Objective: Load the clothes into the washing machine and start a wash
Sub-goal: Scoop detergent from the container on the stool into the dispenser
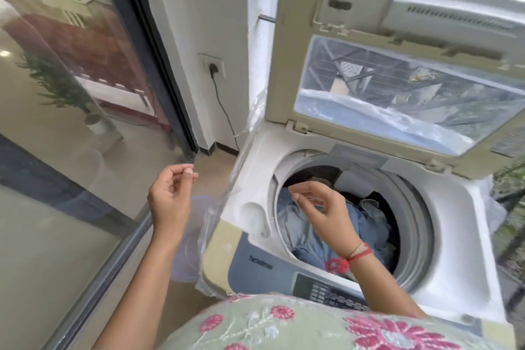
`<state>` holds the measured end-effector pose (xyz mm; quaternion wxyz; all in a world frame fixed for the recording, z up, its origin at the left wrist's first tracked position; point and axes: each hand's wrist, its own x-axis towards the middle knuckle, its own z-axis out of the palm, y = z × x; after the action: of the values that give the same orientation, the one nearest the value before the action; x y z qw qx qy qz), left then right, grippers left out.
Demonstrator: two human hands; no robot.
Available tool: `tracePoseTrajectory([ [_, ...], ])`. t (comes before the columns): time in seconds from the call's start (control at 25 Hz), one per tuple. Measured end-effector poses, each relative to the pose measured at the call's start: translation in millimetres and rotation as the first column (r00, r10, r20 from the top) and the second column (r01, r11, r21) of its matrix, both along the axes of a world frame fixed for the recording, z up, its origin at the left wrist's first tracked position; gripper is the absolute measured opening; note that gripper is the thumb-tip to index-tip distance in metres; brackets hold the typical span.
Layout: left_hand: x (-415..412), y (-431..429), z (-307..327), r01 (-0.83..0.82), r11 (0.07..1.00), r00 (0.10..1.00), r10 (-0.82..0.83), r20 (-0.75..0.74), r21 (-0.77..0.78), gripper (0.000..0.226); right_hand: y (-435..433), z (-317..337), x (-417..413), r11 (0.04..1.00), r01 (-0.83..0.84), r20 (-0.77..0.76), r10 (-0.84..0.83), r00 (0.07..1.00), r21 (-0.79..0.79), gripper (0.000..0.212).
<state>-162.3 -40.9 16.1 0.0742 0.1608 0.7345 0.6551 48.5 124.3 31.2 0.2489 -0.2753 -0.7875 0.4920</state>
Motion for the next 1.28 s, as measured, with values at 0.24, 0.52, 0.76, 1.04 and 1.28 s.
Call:
tracePoseTrajectory([
  [0.24,85,103,13,0.298,0.954,0.954,-0.299,-0.029,-0.032,0.006,44,-8,87,0.966,0.216,-0.059,-0.227,0.972,-0.145,0.013],
  [0.52,148,204,-22,0.523,0.846,0.848,-0.503,0.168,-0.103,0.021,79,-31,134,0.882,0.368,-0.068,-0.404,0.912,-0.295,0.017],
  [0.76,155,279,-54,0.432,0.898,0.579,-0.202,0.79,-0.087,0.015,128,-47,111,0.579,0.454,0.098,-0.541,0.836,-0.678,0.015],
  [1.04,139,328,-47,0.115,0.963,0.132,-0.256,0.958,0.242,0.068,189,-64,42,-0.112,0.194,0.219,-0.653,0.725,-0.975,0.045],
  [1.28,138,331,-50,0.052,0.965,0.059,-0.261,0.963,0.258,0.062,207,-58,26,-0.233,-0.009,0.178,-0.768,0.616,-0.972,0.019],
])
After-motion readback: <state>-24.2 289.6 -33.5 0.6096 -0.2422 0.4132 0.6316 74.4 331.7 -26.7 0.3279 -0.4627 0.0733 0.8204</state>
